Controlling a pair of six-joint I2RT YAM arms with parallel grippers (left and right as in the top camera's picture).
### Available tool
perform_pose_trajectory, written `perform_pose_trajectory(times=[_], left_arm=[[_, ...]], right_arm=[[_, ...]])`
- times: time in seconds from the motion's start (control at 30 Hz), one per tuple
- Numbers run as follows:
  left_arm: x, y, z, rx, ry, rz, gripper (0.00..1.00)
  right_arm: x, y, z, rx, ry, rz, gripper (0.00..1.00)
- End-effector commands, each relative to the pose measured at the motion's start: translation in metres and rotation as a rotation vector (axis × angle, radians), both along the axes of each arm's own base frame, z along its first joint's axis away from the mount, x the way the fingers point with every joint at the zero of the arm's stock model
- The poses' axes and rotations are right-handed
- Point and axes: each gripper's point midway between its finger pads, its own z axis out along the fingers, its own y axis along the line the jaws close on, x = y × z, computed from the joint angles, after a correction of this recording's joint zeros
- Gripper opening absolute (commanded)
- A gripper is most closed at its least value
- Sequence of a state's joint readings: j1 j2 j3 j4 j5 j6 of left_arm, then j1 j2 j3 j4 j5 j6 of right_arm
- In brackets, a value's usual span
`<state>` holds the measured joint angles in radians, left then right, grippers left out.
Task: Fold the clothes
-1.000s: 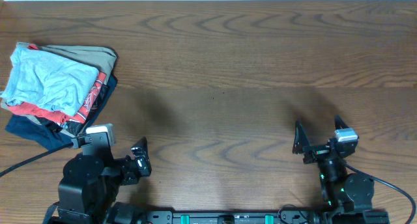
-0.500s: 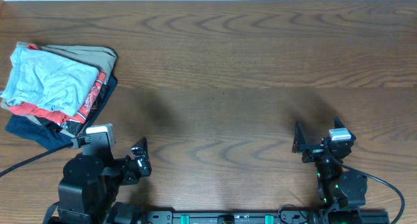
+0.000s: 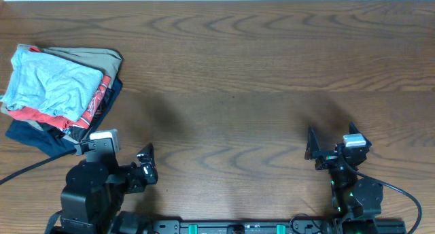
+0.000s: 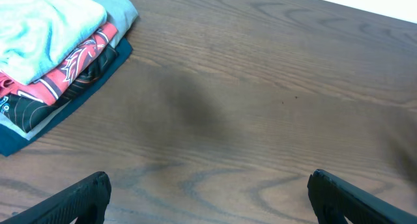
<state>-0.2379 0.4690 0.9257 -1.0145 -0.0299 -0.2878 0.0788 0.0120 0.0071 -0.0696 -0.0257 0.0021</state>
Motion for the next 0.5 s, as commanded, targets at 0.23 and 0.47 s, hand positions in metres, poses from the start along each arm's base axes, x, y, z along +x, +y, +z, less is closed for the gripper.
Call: perform_pose_trajectory(times=[0.23, 0.47], left_arm=[[-0.0001, 0.0008, -0.0004, 0.004, 0.0, 0.004, 0.98], [0.0, 0.0036, 0.0, 0.003, -0.002, 0.02, 0.98]], right_arm=[[-0.0002, -0.0013, -0.0002, -0.019, -0.003, -0.007, 0.99], [-0.0002, -0.0013, -0.0002, -0.018, -0.003, -0.007, 0.99]])
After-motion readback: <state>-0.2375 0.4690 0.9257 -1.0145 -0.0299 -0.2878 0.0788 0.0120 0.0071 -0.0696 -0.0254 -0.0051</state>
